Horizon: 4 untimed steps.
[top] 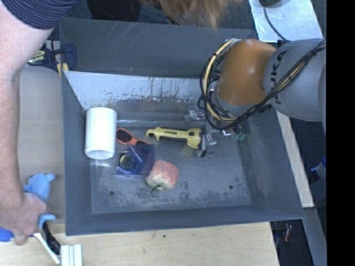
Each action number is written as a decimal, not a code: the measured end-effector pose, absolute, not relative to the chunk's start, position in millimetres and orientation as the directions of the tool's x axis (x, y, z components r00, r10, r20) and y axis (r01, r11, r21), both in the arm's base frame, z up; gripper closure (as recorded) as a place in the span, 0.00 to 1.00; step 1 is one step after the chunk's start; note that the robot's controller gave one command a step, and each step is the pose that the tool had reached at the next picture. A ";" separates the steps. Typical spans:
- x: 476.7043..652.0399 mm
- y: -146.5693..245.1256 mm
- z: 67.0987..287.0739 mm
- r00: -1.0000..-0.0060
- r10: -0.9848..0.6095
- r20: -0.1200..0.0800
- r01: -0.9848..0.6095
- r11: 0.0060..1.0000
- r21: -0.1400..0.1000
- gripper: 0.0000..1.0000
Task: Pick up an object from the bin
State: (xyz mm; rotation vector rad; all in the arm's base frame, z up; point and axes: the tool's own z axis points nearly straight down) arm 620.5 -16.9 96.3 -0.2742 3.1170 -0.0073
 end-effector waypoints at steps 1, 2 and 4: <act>604.2 48.4 69.8 -0.949 -0.314 -0.009 -0.314 0.949 0.003 1.00; 604.2 48.2 69.8 -0.949 -0.314 -0.009 -0.314 0.950 0.003 1.00; 606.6 50.6 79.9 -0.951 -0.308 -0.009 -0.308 0.951 0.004 1.00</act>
Offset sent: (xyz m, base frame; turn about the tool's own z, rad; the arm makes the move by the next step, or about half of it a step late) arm 0.0000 0.0000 0.0000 0.0000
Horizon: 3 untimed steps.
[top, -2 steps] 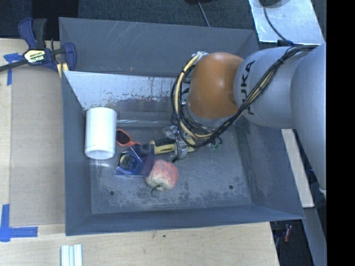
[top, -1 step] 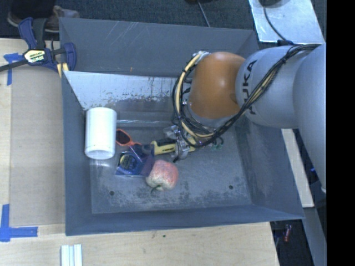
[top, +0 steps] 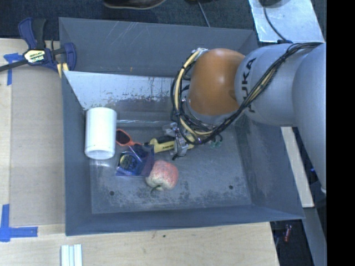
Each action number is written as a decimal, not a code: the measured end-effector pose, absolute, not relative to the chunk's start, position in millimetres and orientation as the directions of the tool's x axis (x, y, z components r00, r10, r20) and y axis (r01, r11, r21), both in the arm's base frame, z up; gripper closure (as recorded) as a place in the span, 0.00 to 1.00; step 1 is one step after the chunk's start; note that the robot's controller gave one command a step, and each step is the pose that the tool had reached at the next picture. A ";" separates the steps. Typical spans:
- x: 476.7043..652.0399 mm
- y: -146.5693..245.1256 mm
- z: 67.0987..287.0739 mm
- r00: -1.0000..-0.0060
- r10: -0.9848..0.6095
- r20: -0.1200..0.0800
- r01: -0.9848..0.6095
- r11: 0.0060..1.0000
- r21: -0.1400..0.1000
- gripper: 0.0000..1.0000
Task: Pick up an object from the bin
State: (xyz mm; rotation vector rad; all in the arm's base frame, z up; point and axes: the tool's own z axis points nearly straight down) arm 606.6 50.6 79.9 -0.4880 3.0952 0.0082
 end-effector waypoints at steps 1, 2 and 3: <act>609.0 46.3 89.7 -0.934 -0.358 -0.011 -0.358 0.934 0.003 1.00; 596.1 38.6 113.7 -0.867 -0.498 -0.010 -0.499 0.867 0.003 1.00; 609.4 51.0 184.2 -0.862 -0.506 -0.018 -0.506 0.863 -0.003 1.00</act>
Offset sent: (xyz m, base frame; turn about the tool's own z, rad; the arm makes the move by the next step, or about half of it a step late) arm -0.0167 -0.0135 0.0450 -0.0701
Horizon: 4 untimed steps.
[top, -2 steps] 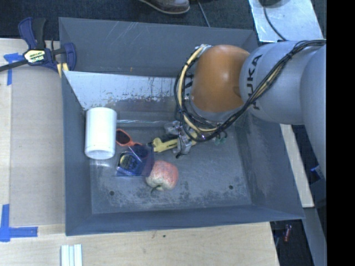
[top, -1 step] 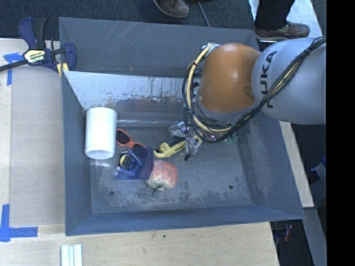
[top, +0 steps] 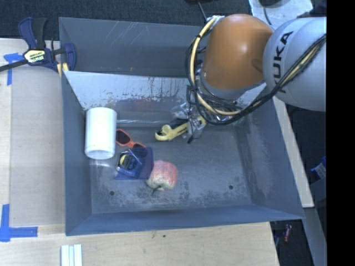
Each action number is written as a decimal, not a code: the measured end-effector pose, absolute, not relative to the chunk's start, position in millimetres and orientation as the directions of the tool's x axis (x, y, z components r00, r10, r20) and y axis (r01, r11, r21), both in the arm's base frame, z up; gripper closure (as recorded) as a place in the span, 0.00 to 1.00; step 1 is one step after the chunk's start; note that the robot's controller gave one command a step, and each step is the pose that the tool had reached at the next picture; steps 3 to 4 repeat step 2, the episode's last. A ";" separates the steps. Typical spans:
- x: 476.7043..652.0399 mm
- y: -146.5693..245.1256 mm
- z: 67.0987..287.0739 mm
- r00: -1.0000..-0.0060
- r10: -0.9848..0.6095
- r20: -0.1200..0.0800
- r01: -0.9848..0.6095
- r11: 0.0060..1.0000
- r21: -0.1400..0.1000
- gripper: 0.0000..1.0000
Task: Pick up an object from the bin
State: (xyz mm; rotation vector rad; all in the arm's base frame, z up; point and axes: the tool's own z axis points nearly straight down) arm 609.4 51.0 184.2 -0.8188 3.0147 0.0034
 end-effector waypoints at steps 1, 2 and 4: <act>602.8 46.0 183.6 -0.920 -0.393 -0.008 -0.393 0.920 0.005 1.00; 606.9 49.2 197.5 -0.906 -0.422 -0.006 -0.422 0.906 0.005 1.00; 606.9 49.2 197.5 -0.906 -0.422 -0.006 -0.422 0.906 0.005 1.00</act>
Offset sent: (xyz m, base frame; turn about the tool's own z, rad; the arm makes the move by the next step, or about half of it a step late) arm 0.0105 0.0070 0.0527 0.0199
